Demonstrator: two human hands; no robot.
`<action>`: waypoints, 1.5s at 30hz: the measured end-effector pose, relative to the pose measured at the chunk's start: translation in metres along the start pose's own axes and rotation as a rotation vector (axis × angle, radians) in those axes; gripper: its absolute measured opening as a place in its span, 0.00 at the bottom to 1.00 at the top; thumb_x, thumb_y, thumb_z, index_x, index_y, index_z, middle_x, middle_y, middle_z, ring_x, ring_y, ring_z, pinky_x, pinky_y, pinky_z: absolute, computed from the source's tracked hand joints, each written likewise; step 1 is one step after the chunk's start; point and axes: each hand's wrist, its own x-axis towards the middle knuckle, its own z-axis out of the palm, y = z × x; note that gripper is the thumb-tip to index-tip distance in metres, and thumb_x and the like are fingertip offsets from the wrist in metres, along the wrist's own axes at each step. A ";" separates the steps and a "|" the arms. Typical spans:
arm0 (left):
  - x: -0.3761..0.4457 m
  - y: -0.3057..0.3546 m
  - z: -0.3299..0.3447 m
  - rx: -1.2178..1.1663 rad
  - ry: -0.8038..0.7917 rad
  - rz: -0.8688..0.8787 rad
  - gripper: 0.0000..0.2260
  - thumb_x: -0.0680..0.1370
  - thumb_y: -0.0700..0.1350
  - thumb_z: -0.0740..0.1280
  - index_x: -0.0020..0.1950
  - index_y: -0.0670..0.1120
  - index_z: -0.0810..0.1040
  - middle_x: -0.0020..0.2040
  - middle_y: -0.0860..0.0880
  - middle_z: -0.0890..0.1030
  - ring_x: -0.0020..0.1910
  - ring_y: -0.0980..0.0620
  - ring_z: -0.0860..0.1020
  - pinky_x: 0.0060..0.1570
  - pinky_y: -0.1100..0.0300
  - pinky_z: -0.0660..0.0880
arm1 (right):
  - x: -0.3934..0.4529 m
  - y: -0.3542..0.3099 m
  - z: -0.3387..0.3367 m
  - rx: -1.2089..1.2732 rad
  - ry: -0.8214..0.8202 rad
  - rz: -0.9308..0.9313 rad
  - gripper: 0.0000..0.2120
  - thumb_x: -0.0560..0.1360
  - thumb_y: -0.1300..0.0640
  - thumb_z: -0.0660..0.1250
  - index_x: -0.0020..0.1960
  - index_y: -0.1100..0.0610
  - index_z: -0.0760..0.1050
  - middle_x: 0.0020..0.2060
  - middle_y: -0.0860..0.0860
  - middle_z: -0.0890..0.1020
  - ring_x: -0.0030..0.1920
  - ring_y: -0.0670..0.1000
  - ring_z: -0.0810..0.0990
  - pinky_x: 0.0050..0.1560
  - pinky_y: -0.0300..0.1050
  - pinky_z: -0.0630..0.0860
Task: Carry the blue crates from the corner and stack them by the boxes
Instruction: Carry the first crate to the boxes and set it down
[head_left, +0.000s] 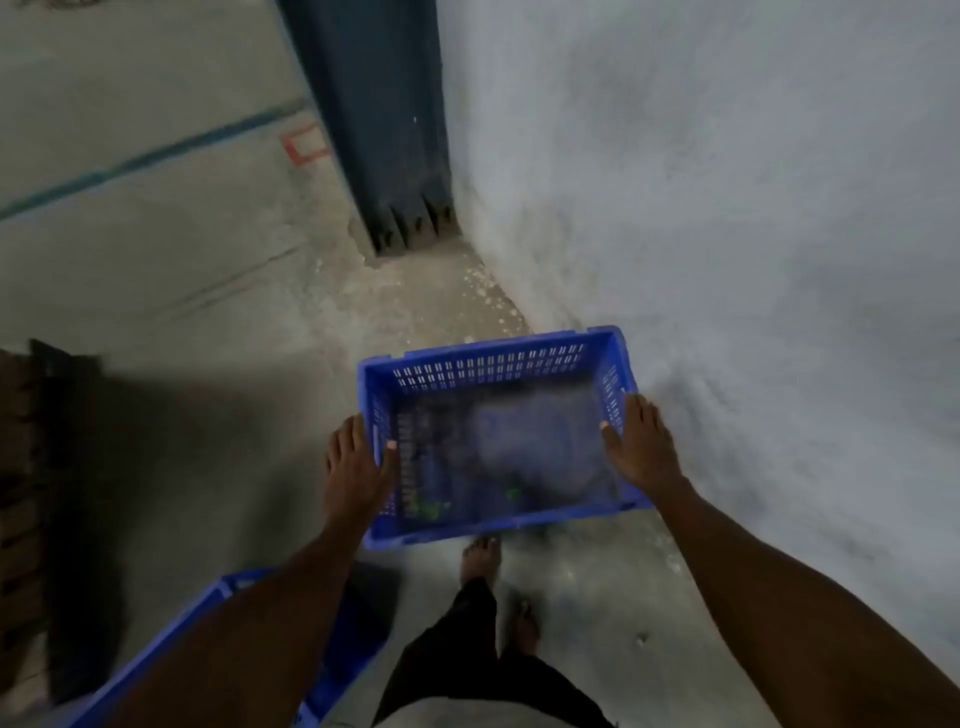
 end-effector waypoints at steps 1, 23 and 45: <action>0.010 -0.004 0.006 -0.127 -0.036 -0.143 0.33 0.82 0.61 0.56 0.80 0.41 0.58 0.77 0.39 0.65 0.75 0.37 0.64 0.72 0.40 0.63 | 0.011 0.001 0.005 0.063 -0.005 0.067 0.34 0.79 0.49 0.65 0.77 0.65 0.59 0.75 0.64 0.65 0.74 0.65 0.63 0.72 0.61 0.64; 0.089 -0.020 0.031 -0.935 -0.333 -0.676 0.29 0.77 0.73 0.54 0.36 0.48 0.69 0.29 0.49 0.67 0.21 0.52 0.63 0.22 0.61 0.65 | 0.089 0.039 0.003 0.886 -0.209 0.613 0.32 0.78 0.28 0.53 0.36 0.57 0.70 0.25 0.53 0.70 0.23 0.51 0.66 0.27 0.43 0.66; 0.045 0.257 -0.066 -0.594 -0.813 0.223 0.26 0.79 0.70 0.56 0.44 0.46 0.72 0.29 0.52 0.69 0.25 0.53 0.66 0.27 0.58 0.67 | -0.294 0.121 -0.129 1.369 0.475 0.795 0.27 0.78 0.32 0.56 0.41 0.56 0.71 0.28 0.51 0.72 0.26 0.49 0.70 0.28 0.42 0.73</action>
